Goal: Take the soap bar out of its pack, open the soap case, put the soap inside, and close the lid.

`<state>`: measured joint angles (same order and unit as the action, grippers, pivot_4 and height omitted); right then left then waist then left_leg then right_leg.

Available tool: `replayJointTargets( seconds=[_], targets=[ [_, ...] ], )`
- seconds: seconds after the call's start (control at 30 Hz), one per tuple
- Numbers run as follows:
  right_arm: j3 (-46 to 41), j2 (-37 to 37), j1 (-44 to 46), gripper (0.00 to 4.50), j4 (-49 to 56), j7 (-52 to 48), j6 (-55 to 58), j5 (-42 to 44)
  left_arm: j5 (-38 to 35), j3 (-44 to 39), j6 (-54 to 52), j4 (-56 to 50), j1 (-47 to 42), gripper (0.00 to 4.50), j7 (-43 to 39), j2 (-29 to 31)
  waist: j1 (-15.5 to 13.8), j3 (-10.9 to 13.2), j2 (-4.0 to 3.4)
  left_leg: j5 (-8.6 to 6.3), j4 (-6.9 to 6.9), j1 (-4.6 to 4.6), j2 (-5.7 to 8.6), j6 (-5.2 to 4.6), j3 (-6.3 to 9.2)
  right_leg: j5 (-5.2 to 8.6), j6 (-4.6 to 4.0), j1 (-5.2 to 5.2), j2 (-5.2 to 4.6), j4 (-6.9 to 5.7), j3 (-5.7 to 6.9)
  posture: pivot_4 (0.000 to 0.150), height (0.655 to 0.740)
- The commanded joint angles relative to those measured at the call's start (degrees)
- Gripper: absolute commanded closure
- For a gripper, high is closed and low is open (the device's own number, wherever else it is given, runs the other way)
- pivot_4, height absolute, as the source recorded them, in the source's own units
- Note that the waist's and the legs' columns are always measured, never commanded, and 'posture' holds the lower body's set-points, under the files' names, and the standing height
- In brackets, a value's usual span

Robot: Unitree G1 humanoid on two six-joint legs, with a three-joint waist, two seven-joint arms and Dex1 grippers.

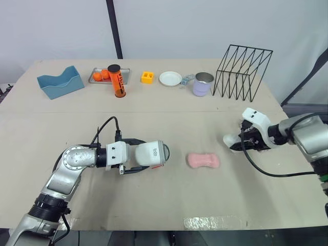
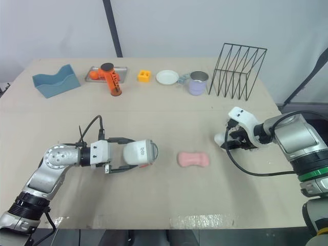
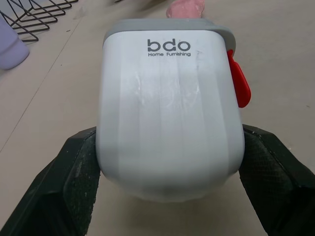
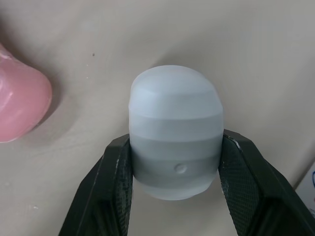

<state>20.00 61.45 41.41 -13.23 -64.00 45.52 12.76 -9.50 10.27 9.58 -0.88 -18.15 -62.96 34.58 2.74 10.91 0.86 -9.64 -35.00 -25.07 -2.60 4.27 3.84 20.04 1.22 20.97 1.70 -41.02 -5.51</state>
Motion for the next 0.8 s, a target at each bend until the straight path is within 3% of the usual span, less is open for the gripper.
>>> replayJointTargets(
  seconds=[0.03, 0.07, 0.13, 0.27, 0.57, 0.8],
  targets=[
    [-2.2, 0.0, 0.1, 2.56, -1.0, -0.1, 0.0, -2.0, -0.8, -0.8, 0.5, -2.0, -0.2, 1.03, 0.0, 0.4, 0.0, 0.0, 0.0, 0.0, 0.0, 0.0, 0.0, 0.0, 0.01, 0.0, 0.0, 0.0, 0.0, 0.0, 0.0, 0.15, 0.74],
    [-2.3, -0.1, 0.0, 2.56, -1.0, -0.2, 0.0, -2.1, -0.8, -0.8, 0.5, -2.0, -0.2, 1.03, 0.0, 0.4, 0.0, 0.0, 0.0, 0.0, -0.01, 0.0, 0.0, 0.0, 0.01, 0.0, 0.0, -0.01, 0.0, 0.0, 0.0, 0.15, 0.74],
    [-2.9, -0.3, -0.3, 1.55, -0.9, -0.1, -0.1, -2.2, -0.8, -0.8, 0.6, -1.9, -0.2, 1.03, -0.1, 0.4, 0.0, 0.0, 0.0, 0.0, -0.02, 0.0, 0.01, 0.0, 0.01, 0.0, 0.0, -0.01, 0.0, -0.01, 0.01, 0.15, 0.74],
    [-4.0, -0.5, -1.0, 0.05, -0.7, -0.6, -1.3, -2.1, -0.8, -0.7, 0.5, -1.8, -0.3, 1.03, -0.1, 0.4, 0.0, 0.0, 0.0, 0.0, -0.02, 0.0, 0.01, 0.0, 0.02, 0.0, 0.0, -0.01, 0.0, -0.03, 0.01, 0.15, 0.74],
    [-10.5, -1.9, -2.9, 0.05, -0.6, -1.4, -7.7, 0.1, -0.7, -0.8, 0.6, -1.3, -0.4, 1.03, -0.3, 0.6, 0.0, 0.0, -0.01, 0.0, -0.04, 0.01, 0.0, 0.0, 0.02, 0.0, -0.01, -0.01, 0.01, -0.05, 0.01, 0.15, 0.74],
    [-23.7, -6.6, -11.0, 0.05, 2.2, -7.3, -25.0, 9.4, -2.2, -1.3, -0.8, -0.5, -0.9, 1.03, -1.2, 0.7, 0.0, 0.0, -0.01, 0.0, -0.07, 0.01, 0.01, -0.01, 0.02, -0.01, -0.01, -0.04, 0.01, -0.06, 0.04, 0.15, 0.74]
  ],
)
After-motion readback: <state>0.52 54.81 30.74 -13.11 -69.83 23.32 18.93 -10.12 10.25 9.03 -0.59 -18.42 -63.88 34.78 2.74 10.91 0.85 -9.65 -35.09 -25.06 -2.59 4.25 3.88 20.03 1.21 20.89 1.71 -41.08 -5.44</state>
